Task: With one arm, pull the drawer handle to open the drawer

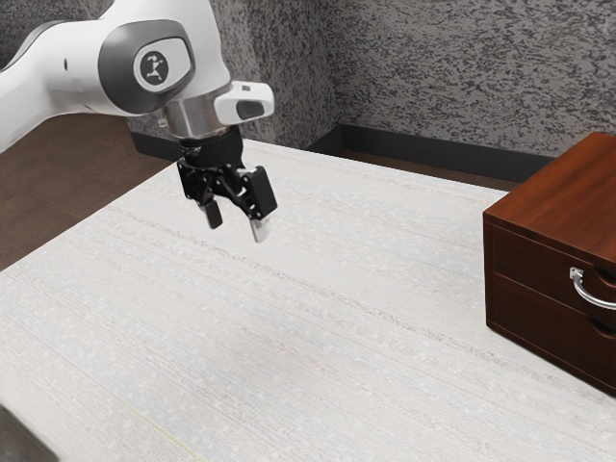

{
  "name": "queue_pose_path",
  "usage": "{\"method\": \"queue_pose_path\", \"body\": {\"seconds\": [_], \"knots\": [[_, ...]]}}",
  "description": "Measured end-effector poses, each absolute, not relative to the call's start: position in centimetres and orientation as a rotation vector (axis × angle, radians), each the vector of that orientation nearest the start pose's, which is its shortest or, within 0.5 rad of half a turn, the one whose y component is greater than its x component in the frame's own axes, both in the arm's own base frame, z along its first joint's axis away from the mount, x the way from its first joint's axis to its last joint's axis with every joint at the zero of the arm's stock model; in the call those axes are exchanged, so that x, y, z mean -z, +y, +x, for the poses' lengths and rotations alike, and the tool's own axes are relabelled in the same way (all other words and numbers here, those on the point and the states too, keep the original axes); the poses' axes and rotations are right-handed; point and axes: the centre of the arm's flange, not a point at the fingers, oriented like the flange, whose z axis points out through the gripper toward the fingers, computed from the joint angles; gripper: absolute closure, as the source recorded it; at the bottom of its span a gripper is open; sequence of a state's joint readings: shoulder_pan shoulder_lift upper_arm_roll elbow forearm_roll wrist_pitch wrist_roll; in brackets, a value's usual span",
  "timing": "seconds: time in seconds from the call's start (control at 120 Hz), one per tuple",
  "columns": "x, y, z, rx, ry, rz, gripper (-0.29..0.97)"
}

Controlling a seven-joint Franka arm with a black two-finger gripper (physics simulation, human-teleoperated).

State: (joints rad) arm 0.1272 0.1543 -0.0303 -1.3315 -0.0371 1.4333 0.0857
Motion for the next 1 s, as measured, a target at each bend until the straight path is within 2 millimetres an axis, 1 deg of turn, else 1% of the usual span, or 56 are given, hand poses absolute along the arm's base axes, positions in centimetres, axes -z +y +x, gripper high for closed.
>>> {"method": "queue_pose_path", "body": {"seconds": [0.017,0.042,0.05,0.075,0.092,0.117,0.133,0.175,0.25,0.267,0.292,0.333,0.358,0.392,0.425,0.45,0.483,0.533,0.583,0.633,0.717,0.758,0.817,0.875,0.917,1.0], "knots": [[-63.7,5.5,58.5,-0.077,-0.011,-3.188,0.00],[-64.5,5.5,58.3,-0.057,-0.009,-3.189,0.00],[-65.2,5.6,58.2,-0.039,-0.008,-3.189,0.00],[-68.8,5.4,57.6,0.064,0.001,-3.184,0.00],[-70.7,5.3,57.1,0.114,0.008,-3.180,0.00],[-72.6,4.9,56.5,0.162,0.023,-3.177,0.00],[-73.5,4.6,56.2,0.181,0.034,-3.176,0.00],[-74.7,3.6,55.6,0.200,0.067,-3.178,0.00],[-75.3,1.5,55.4,0.203,0.134,-3.182,0.00],[-74.8,1.2,55.8,0.186,0.144,-3.186,0.00],[-73.3,1.0,56.6,0.144,0.152,-3.194,0.00],[-69.8,1.1,58.5,0.050,0.151,-3.205,0.00],[-68.1,1.3,59.3,0.007,0.148,-3.209,0.00],[-66.4,1.4,59.9,-0.029,0.147,-3.210,0.00],[-65.5,1.4,60.3,-0.041,0.154,-3.209,0.00],[-65.2,1.3,60.6,-0.034,0.177,-3.207,0.00],[-65.0,0.7,60.9,-0.007,0.255,-3.204,0.00],[-65.0,-0.7,61.4,0.038,0.425,-3.194,0.00],[-64.9,-2.4,61.7,0.074,0.633,-3.165,0.00],[-64.8,-5.2,61.8,0.100,0.858,-3.114,0.00],[-62.8,-11.1,62.2,0.070,1.221,-2.946,0.00],[-62.0,-13.1,62.4,0.071,1.359,-2.862,0.00],[-61.7,-14.7,62.7,0.099,1.499,-2.770,0.00],[-61.5,-15.6,63.1,0.141,1.612,-2.707,0.00],[-61.2,-16.1,63.6,0.173,1.681,-2.667,0.00],[-60.8,-18.2,64.6,0.235,1.823,-2.568,0.00]]}}
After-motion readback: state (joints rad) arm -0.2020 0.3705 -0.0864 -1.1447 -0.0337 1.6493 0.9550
